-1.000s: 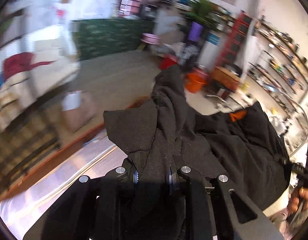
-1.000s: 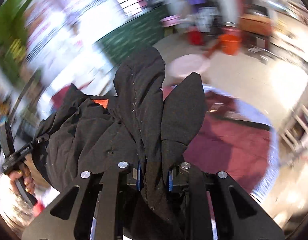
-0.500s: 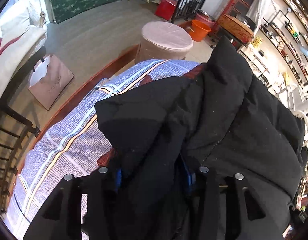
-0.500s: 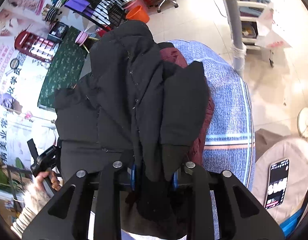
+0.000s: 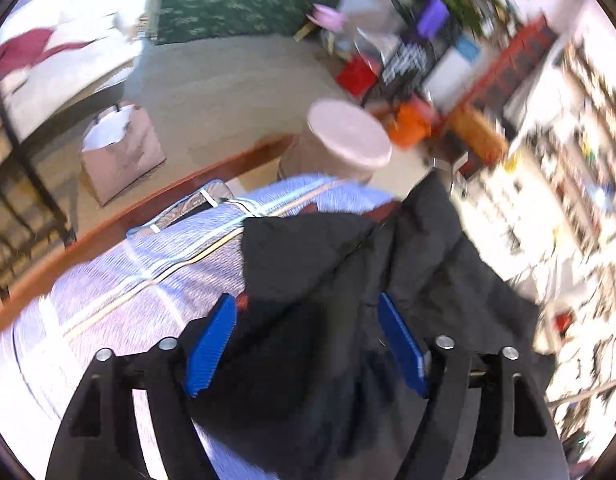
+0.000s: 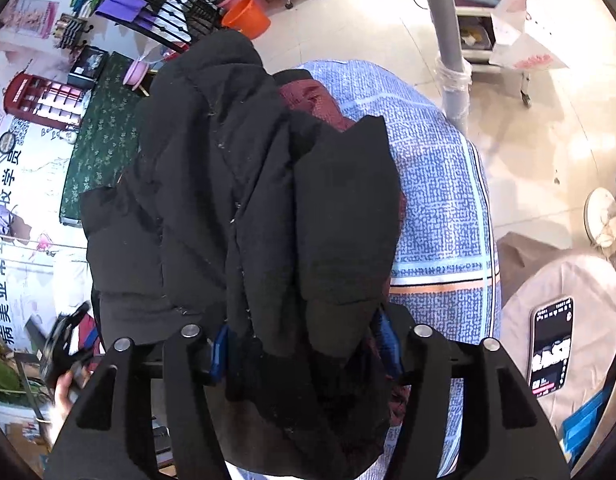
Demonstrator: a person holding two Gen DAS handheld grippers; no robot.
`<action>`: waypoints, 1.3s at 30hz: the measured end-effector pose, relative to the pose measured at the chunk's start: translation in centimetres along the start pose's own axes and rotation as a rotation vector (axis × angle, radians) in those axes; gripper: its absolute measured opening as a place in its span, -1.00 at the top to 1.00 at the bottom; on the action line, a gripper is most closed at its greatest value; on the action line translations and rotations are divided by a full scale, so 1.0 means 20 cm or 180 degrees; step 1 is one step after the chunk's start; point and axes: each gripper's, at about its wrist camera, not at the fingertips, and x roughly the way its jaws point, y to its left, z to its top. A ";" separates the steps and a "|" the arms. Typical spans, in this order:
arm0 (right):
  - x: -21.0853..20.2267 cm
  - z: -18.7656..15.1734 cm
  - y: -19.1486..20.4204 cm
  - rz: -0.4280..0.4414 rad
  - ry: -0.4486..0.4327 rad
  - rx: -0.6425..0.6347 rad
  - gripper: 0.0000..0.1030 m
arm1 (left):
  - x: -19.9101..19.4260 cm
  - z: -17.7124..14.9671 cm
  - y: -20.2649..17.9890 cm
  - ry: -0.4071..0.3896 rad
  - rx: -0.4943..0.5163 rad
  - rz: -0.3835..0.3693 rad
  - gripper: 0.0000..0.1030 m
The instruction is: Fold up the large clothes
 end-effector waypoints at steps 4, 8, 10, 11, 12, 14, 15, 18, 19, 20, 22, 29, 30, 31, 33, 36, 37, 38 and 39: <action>0.00 0.00 0.01 -0.0083 0.0057 0.0063 -0.33 | -0.25 -0.15 0.02 -0.0075 -0.0172 0.0079 -0.59; -0.02 0.00 0.06 -0.0247 0.0083 -0.0032 -0.33 | -0.42 -0.41 -0.01 0.0117 -0.0046 0.0435 -0.73; -0.05 0.00 0.10 -0.0351 0.0086 -0.0141 -0.33 | -0.46 -0.52 -0.02 0.0313 -0.0036 0.0643 -0.75; -0.06 0.00 0.11 -0.0386 0.0083 -0.0195 -0.33 | -0.47 -0.56 -0.02 0.0383 -0.0061 0.0728 -0.75; -0.07 -0.01 0.14 -0.0452 0.0082 -0.0299 -0.33 | -0.48 -0.60 -0.03 0.0450 -0.0084 0.0787 -0.75; -0.09 -0.02 0.18 -0.0547 0.0093 -0.0455 -0.33 | -0.49 -0.67 -0.07 0.0507 -0.0070 0.0859 -0.75; -0.10 -0.03 0.20 -0.0611 0.0106 -0.0534 -0.33 | -0.50 -0.69 -0.08 0.0510 -0.0009 0.0896 -0.75; -0.17 -0.06 0.25 -0.0742 0.0085 -0.0759 -0.33 | -0.55 -0.72 -0.20 0.0397 0.0380 0.1012 -0.75; -0.20 -0.08 0.27 -0.0773 0.0045 -0.0848 -0.34 | -0.58 -0.73 -0.25 0.0319 0.0514 0.1029 -0.75; -0.23 -0.10 0.30 -0.0816 -0.0009 -0.0981 -0.34 | -0.61 -0.73 -0.30 0.0230 0.0670 0.1042 -0.75; -0.30 -0.15 0.36 -0.0904 -0.0099 -0.1248 -0.68 | -0.67 -0.74 -0.39 0.0104 0.0925 0.1092 -0.85; -0.45 -0.36 0.60 -0.0901 -0.0160 -0.2081 -0.74 | -0.75 -0.77 -0.62 -0.0008 0.1427 0.1096 -0.88; -0.45 -0.38 0.63 -0.0864 -0.0099 -0.2153 -0.74 | -0.76 -0.78 -0.63 0.0011 0.1457 0.1113 -0.88; -0.45 -0.40 0.66 -0.0848 -0.0059 -0.2201 -0.74 | -0.76 -0.78 -0.65 0.0032 0.1480 0.1121 -0.88; -0.47 -0.45 0.72 -0.0819 -0.0042 -0.2345 -0.74 | -0.77 -0.80 -0.68 0.0073 0.1537 0.1123 -0.88; -0.51 -0.52 0.80 -0.0892 -0.0113 -0.2557 -0.74 | -0.77 -0.79 -0.70 0.0101 0.1611 0.1183 -0.88; -0.51 -0.53 0.82 -0.0879 -0.0103 -0.2608 -0.74 | -0.77 -0.79 -0.71 0.0098 0.1625 0.1194 -0.88; -0.51 -0.54 0.83 -0.0878 -0.0095 -0.2626 -0.74 | -0.77 -0.79 -0.72 0.0088 0.1634 0.1194 -0.88; -0.52 -0.55 0.85 -0.0886 -0.0088 -0.2647 -0.74 | -0.77 -0.80 -0.72 0.0088 0.1632 0.1181 -0.88</action>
